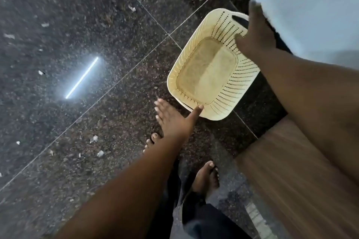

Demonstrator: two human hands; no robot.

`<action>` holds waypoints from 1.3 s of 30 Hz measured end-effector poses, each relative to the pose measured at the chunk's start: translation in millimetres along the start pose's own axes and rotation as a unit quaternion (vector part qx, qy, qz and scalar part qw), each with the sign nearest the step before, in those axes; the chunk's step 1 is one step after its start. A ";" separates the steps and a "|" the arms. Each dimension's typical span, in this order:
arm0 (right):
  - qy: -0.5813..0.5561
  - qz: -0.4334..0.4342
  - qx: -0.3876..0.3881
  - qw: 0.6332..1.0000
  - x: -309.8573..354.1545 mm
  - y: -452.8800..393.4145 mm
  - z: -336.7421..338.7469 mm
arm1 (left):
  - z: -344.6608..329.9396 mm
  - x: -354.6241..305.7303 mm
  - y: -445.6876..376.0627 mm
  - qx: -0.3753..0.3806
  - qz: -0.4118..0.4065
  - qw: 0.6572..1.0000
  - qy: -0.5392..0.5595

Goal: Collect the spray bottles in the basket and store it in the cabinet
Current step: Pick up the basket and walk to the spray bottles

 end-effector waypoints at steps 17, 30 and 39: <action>-0.123 -0.060 0.046 0.990 164.9 151.2 128.5 | 268.3 45.9 123.5 -0.027 0.119 0.866 0.486; -0.203 0.035 0.254 0.945 500.0 413.2 236.4 | 556.1 311.5 319.8 -0.183 0.199 0.792 0.548; -0.156 0.117 0.322 0.926 728.6 545.7 178.2 | 692.0 506.8 354.6 -0.237 0.238 0.728 0.598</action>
Point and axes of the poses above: each hand's wrist, its own y-axis away from the middle knuckle, its own z-axis out of the back of the hand, x = y × z, the point moved 3 cm from there along -y, towards the middle knuckle, and after that the axes turned 12 degrees about -x, right-handed, at the moved point
